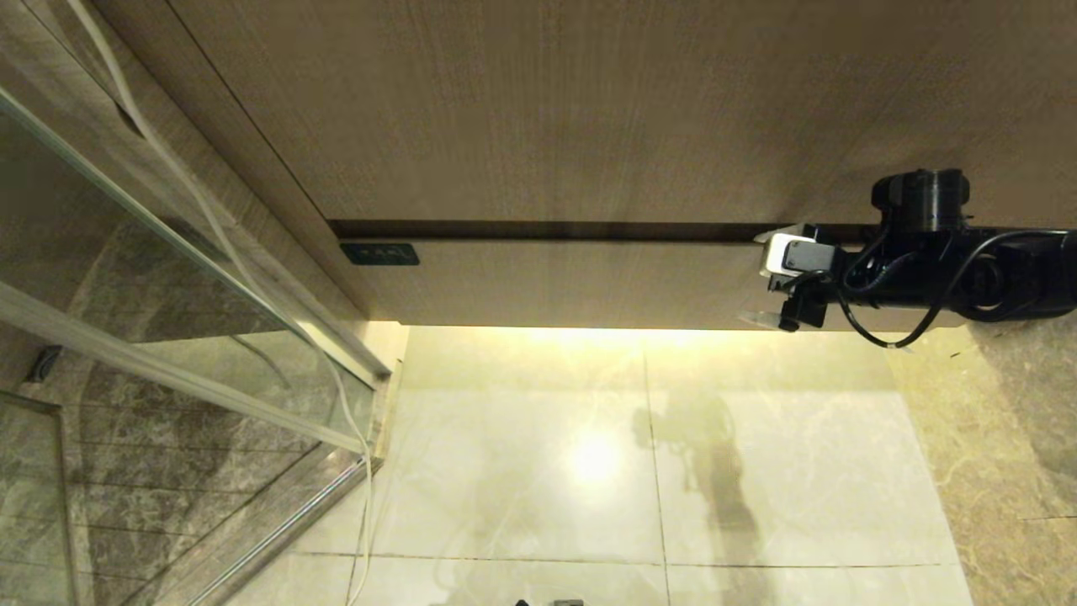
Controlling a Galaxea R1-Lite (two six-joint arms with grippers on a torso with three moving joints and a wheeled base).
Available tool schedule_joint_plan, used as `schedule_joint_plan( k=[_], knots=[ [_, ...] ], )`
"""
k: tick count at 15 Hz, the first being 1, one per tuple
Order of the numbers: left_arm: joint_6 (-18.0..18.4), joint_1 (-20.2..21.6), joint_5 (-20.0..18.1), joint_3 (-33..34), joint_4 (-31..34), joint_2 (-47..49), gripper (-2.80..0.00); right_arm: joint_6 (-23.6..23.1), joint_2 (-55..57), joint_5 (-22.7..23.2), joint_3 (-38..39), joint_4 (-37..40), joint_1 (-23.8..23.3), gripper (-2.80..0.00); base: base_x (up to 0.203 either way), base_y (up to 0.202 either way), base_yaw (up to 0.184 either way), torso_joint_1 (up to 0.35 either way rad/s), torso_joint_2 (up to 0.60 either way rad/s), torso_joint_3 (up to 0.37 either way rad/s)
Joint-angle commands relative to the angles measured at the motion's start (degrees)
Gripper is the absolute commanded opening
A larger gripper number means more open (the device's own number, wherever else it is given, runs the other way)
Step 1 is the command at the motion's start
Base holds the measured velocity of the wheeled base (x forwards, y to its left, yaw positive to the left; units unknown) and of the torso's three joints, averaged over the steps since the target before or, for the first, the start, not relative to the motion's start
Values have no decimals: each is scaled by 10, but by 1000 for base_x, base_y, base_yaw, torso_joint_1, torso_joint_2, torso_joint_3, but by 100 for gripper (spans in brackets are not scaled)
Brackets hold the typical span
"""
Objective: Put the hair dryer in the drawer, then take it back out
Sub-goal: Pull open the drawer
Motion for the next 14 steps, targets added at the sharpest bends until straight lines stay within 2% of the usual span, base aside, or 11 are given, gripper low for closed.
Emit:
schedule_joint_plan(
  k=[1,7,11,14],
  knots=[
    [0,0,0,0,0,0,-280,-4,-3,1,0,19,0,0,0,0,0,0,0,0],
    [0,0,0,0,0,0,-280,-8,-29,-34,11,58,0,0,0,0,0,0,0,0],
    [0,0,0,0,0,0,-280,-8,-63,-35,24,76,0,0,0,0,0,0,0,0],
    [0,0,0,0,0,0,-280,-6,-87,-41,20,122,1,0,0,0,0,0,0,0]
  ],
)
